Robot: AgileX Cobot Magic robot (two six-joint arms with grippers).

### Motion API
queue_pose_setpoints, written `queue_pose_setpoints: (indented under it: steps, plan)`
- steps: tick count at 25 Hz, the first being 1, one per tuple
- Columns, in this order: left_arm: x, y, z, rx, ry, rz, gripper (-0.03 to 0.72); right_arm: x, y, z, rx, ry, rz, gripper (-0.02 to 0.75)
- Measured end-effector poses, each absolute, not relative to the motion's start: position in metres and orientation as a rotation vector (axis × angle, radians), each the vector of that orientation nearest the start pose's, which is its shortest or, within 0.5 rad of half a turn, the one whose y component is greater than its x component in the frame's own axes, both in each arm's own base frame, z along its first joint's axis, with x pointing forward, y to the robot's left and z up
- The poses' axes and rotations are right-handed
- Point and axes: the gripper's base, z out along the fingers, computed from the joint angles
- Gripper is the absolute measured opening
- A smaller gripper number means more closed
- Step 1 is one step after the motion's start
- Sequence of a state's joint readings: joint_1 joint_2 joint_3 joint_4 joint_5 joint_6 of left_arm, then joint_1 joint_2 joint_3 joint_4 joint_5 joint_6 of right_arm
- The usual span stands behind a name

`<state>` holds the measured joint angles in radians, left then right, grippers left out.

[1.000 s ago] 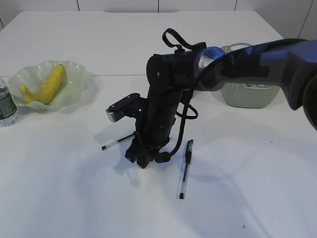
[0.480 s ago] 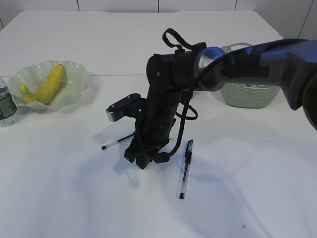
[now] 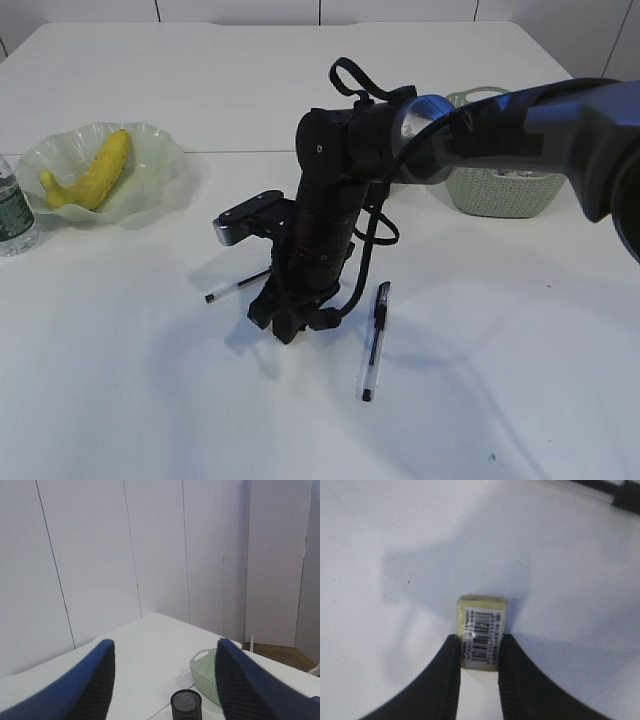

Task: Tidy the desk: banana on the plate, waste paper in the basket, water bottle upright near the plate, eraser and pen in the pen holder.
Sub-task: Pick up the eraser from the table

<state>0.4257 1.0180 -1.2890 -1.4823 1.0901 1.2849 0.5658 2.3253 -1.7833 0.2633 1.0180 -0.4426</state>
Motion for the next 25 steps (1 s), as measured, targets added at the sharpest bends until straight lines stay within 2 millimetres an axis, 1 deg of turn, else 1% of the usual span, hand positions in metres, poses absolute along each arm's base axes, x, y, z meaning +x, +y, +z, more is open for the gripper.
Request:
queue_pose_setpoints:
  steps: [7,11,13,19,25]
  plan:
    - [0.173,-0.010,0.500,0.540,1.400,-0.478,0.443,0.383,0.267,0.124,-1.289,2.752,0.369,0.167]
    - [0.173,-0.010,0.500,0.540,1.400,-0.478,0.443,0.384,0.269,0.127,-1.298,2.759,0.378,0.167]
    - [0.173,-0.010,0.500,0.540,1.400,-0.478,0.443,0.387,0.271,0.132,-1.301,2.748,0.381,0.165]
    - [0.173,-0.010,0.500,0.540,1.400,-0.478,0.443,0.399,0.279,0.159,-1.272,2.675,0.393,0.164]
    - [0.173,-0.010,0.500,0.540,1.400,-0.478,0.443,0.405,0.283,0.176,-1.241,2.641,0.402,0.164]
